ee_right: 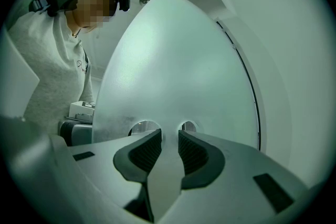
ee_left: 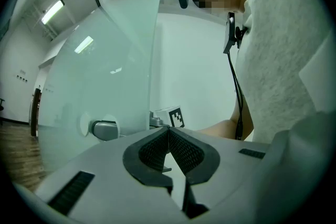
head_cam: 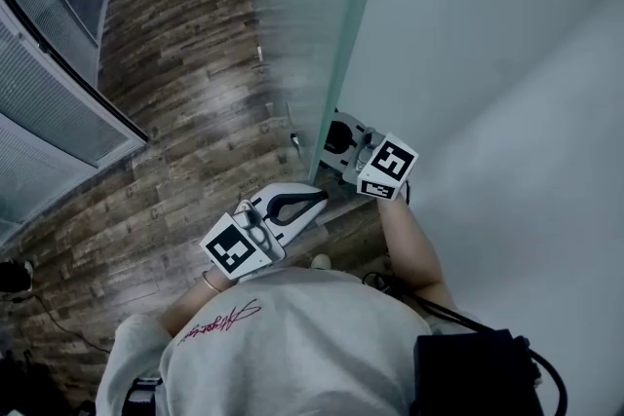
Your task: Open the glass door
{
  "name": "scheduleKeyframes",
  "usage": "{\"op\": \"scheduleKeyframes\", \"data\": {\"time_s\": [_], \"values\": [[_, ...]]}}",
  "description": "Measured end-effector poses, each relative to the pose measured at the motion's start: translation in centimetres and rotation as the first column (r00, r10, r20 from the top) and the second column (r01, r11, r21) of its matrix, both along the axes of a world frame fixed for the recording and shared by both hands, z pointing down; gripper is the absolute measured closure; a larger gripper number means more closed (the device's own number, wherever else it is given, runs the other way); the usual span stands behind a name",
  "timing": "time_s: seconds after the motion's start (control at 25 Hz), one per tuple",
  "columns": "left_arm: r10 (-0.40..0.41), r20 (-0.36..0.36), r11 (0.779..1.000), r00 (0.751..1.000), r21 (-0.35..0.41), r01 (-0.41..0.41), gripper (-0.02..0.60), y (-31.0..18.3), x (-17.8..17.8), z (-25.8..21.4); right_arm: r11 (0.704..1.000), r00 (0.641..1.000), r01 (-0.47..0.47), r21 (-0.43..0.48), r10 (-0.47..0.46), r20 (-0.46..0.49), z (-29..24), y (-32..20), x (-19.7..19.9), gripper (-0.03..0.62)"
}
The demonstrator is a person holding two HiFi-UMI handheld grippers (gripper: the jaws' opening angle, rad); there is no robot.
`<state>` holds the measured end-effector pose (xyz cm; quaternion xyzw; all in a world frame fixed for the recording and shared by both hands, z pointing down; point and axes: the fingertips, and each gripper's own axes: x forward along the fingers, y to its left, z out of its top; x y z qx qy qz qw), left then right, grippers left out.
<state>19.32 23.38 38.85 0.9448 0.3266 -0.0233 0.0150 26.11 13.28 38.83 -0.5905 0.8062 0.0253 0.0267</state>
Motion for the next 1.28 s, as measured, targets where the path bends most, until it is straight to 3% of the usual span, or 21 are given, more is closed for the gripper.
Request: {"op": "scheduleKeyframes", "data": {"time_s": [0.48, 0.96, 1.28], "values": [[0.065, 0.015, 0.997, 0.998, -0.033, -0.064, 0.565, 3.6, 4.0, 0.4, 1.000, 1.000, -0.023, 0.018, 0.023, 0.014, 0.3, 3.4, 3.8, 0.489], [0.066, 0.029, 0.997, 0.997, -0.030, -0.065, 0.565, 7.5, 9.4, 0.3, 0.997, 0.996, 0.059, 0.045, -0.061, 0.063, 0.4, 7.1, 8.8, 0.490], [0.100, 0.007, 0.995, 0.995, -0.016, -0.100, 0.565, 9.6, 10.4, -0.8, 0.997, 0.997, 0.078, 0.022, -0.079, 0.006, -0.2, 8.1, 9.5, 0.490]]}}
